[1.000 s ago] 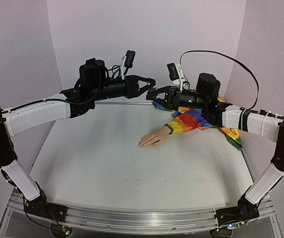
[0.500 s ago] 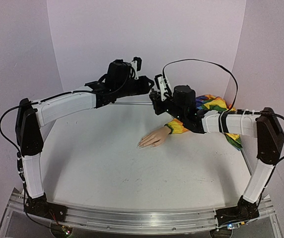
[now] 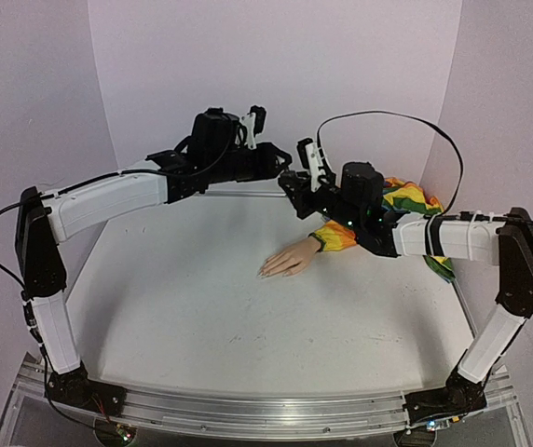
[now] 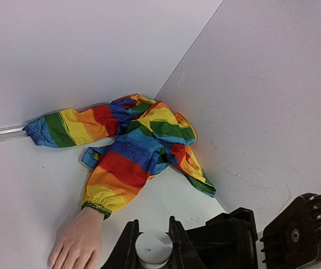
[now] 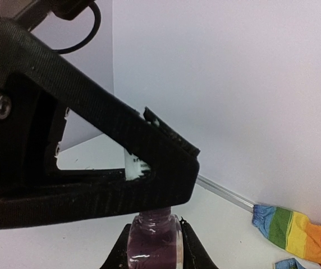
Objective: Paint the nails
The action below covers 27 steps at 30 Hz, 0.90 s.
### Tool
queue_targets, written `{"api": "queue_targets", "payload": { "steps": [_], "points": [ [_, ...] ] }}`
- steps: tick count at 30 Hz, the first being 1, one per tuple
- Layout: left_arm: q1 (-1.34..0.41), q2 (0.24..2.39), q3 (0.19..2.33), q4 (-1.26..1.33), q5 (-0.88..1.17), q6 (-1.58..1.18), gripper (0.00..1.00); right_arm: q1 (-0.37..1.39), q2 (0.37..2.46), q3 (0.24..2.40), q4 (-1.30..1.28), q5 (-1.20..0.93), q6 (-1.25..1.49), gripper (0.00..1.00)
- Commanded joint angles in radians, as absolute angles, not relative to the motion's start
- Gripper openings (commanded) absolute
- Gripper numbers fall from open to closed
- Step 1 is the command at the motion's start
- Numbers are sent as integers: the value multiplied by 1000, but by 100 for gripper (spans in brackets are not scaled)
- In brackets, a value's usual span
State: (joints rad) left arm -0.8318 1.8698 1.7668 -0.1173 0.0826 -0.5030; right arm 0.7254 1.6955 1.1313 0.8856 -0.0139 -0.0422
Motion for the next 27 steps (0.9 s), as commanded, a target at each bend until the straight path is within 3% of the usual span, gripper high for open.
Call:
{"api": "queue_targets", "payload": {
  "steps": [1,11,17,22,24,27],
  "points": [
    [-836,1789,1769,-141,182,-504,6,697,1618,1152,1019,-42,-8,0],
    [-840,1772,1749,-143,233,-498,16,697,1614,1171,1027,-82,55,0],
    [-841,1729,1713,-146,234,-470,54,696,1594,1148,1042,-103,63,0],
    [-839,1659,1683,-182,208,-438,72,697,1550,1095,1044,-130,37,0],
    [-839,1632,1682,-223,202,-426,84,696,1533,1069,1051,-136,34,0],
    [-830,1567,1632,-252,192,-421,90,697,1508,1037,1060,-173,39,0]
  ]
}}
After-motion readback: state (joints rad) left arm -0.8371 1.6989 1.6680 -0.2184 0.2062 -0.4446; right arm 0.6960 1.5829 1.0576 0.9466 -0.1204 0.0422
